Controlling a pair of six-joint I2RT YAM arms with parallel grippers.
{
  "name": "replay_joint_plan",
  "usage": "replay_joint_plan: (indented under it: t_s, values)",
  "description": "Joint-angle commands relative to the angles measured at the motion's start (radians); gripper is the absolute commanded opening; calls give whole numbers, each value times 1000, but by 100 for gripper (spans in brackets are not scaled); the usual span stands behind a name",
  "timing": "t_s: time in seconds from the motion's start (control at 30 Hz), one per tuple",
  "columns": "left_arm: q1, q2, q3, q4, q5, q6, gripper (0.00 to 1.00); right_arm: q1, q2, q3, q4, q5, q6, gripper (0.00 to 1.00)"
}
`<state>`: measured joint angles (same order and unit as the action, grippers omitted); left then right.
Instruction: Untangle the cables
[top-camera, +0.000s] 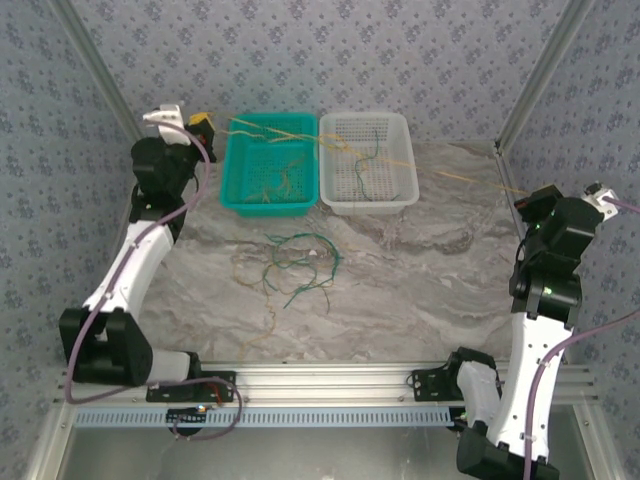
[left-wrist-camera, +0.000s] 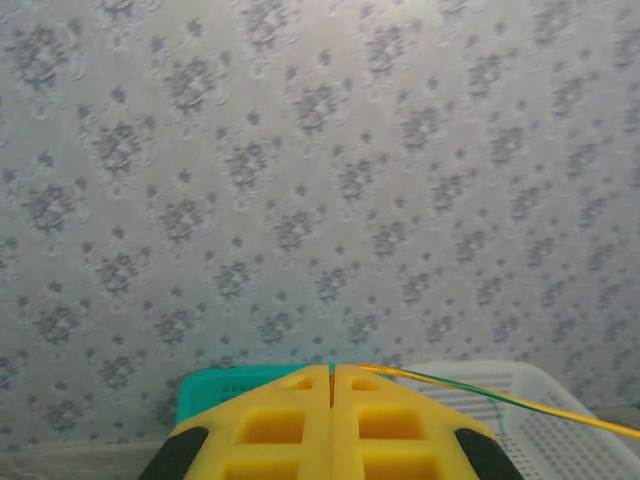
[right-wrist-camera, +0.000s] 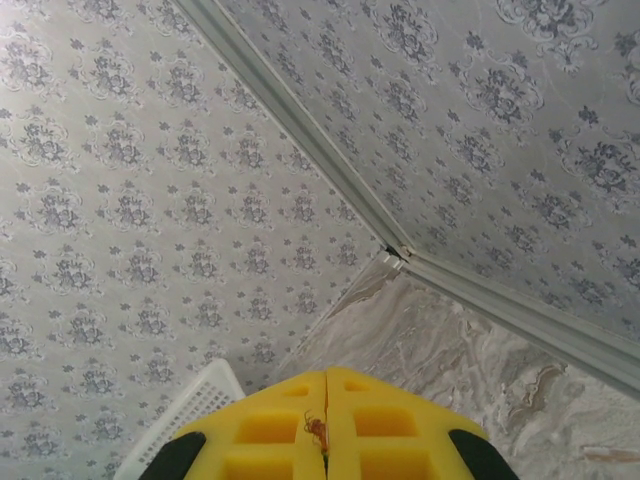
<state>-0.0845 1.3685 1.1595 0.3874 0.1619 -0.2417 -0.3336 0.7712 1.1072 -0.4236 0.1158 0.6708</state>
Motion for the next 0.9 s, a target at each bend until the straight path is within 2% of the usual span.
replay_joint_plan:
  t_s: [0.0, 0.07, 0.2, 0.47, 0.7, 0.87]
  values:
    - [50, 43, 52, -21, -111, -17, 0, -17, -25, -15, -19, 39, 27, 0]
    - [84, 81, 85, -43, -154, -38, 0, -20, -37, -9, -43, 58, 20, 0]
    - [147, 225, 220, -113, -124, -84, 0, -31, -47, 2, -65, 56, 19, 0]
    - [159, 431, 471, -289, -204, 25, 0, -42, -80, -14, -76, 62, 37, 0]
    - [164, 500, 626, -399, -186, 36, 0, -49, -93, 11, -103, 108, 2, 0]
    - [179, 498, 622, -411, -221, 42, 0, -58, -84, 28, -124, 100, -4, 0]
